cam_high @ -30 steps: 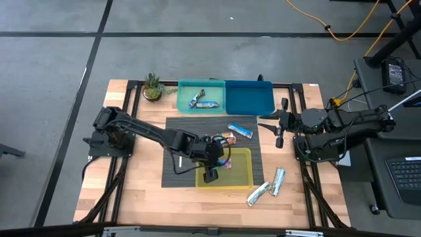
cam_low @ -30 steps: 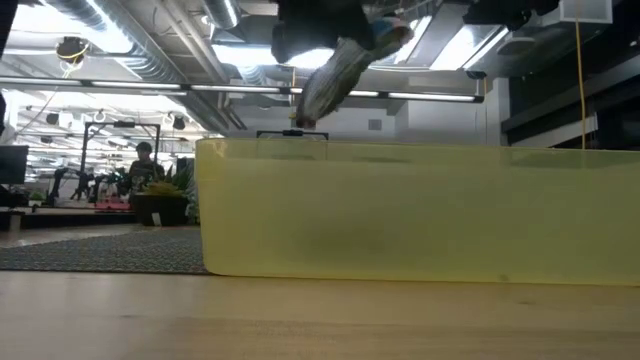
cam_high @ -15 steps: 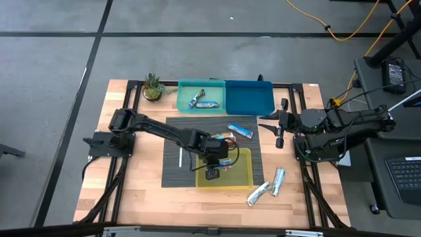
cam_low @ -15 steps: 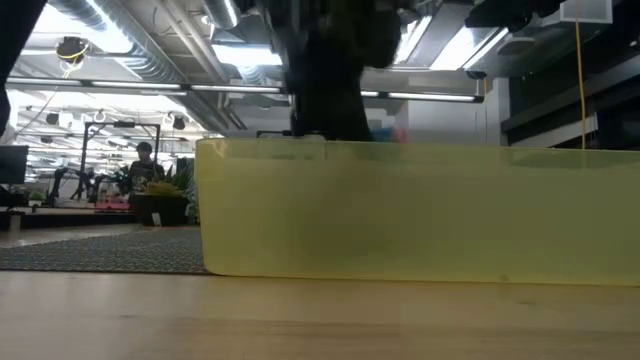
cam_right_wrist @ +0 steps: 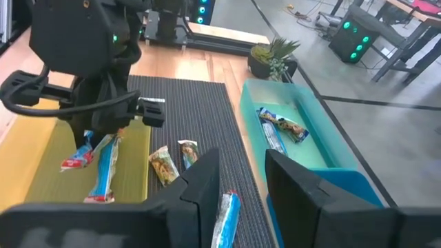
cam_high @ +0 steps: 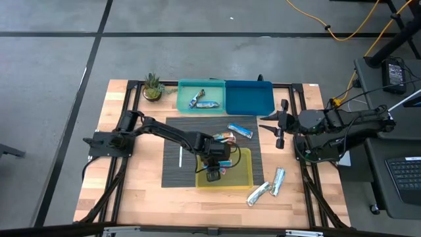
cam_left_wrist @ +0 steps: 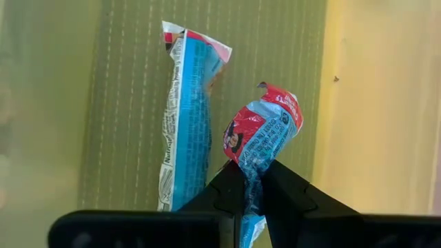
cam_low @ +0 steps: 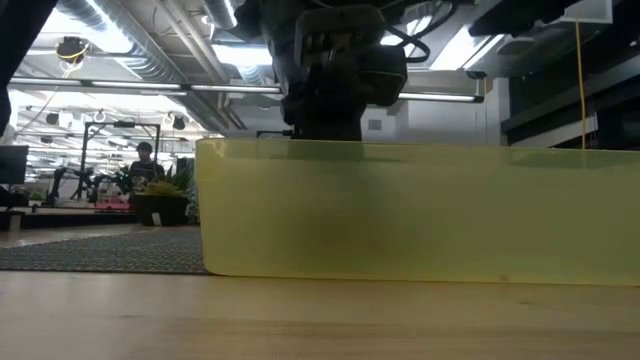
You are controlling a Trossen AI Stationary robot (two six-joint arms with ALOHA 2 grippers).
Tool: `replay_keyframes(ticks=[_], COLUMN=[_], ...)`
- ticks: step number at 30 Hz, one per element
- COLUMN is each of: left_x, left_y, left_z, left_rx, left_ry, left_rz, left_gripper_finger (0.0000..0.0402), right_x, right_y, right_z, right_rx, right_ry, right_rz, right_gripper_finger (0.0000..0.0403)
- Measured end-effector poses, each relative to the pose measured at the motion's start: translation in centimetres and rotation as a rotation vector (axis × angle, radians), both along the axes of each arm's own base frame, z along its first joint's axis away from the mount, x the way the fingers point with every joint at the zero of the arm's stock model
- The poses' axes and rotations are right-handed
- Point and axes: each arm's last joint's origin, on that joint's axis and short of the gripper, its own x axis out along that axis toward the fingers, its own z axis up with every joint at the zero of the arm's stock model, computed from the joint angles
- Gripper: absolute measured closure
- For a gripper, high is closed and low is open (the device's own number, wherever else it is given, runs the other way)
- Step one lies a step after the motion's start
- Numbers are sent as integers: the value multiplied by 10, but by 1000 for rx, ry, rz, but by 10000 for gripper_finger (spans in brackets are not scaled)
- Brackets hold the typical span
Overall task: Pick and place Granola Bars by type
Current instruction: Put the red granola bar into the yellow bin, then put the yellow granola bar into the blue bin
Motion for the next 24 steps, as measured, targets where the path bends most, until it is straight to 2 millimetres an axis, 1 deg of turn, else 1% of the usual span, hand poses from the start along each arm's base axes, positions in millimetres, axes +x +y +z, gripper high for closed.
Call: replay_keyframes(ticks=[4,8,12,16,20,24], left_x=[0,0,0,-1,2,9], left_y=[0,0,1,1,0,0], left_z=[0,0,0,2,16,44], left_rx=[-12,-10,4,-1,-6,12], left_ry=[7,7,5,10,1,-46], left_rz=[26,31,38,52,72,85], left_gripper_finger=[358,340,312,273,231,204], right_x=[0,-1,0,0,0,0], right_y=[0,0,0,0,0,0], right_z=[-1,-1,-1,-1,-1,-1], right_rx=[-2,-6,-6,-5,-7,-8], right_ry=[10,11,12,11,12,12], right_rz=[0,2,2,2,2,3], right_gripper_finger=[282,282,282,282,282,282])
